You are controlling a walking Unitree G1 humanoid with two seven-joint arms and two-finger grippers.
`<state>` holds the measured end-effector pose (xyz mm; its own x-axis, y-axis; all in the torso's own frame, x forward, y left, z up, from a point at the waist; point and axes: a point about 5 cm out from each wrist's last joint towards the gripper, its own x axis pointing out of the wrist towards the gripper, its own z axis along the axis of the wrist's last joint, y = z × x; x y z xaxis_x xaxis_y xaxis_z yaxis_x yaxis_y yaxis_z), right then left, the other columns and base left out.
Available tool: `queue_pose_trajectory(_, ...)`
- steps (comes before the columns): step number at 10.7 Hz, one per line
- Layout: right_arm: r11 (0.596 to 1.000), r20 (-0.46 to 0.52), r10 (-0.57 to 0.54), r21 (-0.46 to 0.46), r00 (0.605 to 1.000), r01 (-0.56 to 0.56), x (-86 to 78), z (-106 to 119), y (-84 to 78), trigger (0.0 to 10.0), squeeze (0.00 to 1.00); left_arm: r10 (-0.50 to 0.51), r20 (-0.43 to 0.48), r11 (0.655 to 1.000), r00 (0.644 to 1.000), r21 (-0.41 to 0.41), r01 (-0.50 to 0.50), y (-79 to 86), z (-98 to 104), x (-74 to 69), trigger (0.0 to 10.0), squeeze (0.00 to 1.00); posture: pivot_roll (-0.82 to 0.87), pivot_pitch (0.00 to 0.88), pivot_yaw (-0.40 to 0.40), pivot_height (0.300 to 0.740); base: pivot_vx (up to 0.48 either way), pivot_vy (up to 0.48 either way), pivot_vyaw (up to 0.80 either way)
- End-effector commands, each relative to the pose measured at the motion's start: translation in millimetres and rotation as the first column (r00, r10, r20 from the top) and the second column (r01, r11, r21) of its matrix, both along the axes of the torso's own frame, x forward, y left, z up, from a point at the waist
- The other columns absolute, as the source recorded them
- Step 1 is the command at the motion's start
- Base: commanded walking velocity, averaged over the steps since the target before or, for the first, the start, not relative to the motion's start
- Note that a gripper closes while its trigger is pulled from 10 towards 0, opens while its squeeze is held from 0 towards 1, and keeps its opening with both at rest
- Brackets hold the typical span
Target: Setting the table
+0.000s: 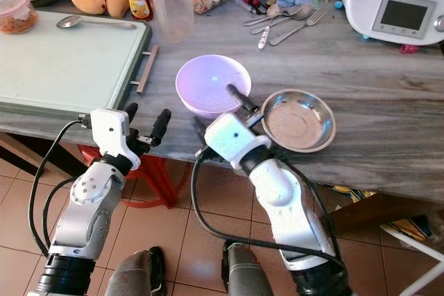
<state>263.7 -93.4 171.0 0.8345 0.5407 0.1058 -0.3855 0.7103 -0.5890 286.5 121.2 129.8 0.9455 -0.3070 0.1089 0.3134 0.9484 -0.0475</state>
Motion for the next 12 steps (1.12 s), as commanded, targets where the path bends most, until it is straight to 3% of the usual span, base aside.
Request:
queue_pose_trajectory(1,1.000,-0.017,0.017,-0.003,1.000,-0.017,-3.1,0,0.3,10.0,0.00,0.002,-0.018,1.000,1.000,0.005,-0.002,0.5,-4,-2.7,10.0,0.00,-0.11,0.182,-0.012,0.740,0.000,0.000,0.00)
queue_pose_trajectory(6,0.986,-0.016,-0.125,-0.111,0.992,0.122,12.7,-6,-23.9,10.0,0.00,-0.001,-0.019,1.000,1.000,0.004,0.001,-0.2,-3,-2.6,10.0,0.00,-0.11,0.190,-0.010,0.740,0.000,0.000,0.00)
queue_pose_trajectory(12,0.971,0.032,-0.186,-0.144,0.982,0.189,29.6,-5,-34.4,10.0,0.00,-0.003,-0.016,1.000,1.000,0.007,0.004,-0.5,-2,-2.6,10.0,0.00,-0.11,0.195,-0.006,0.740,0.000,0.000,0.00)
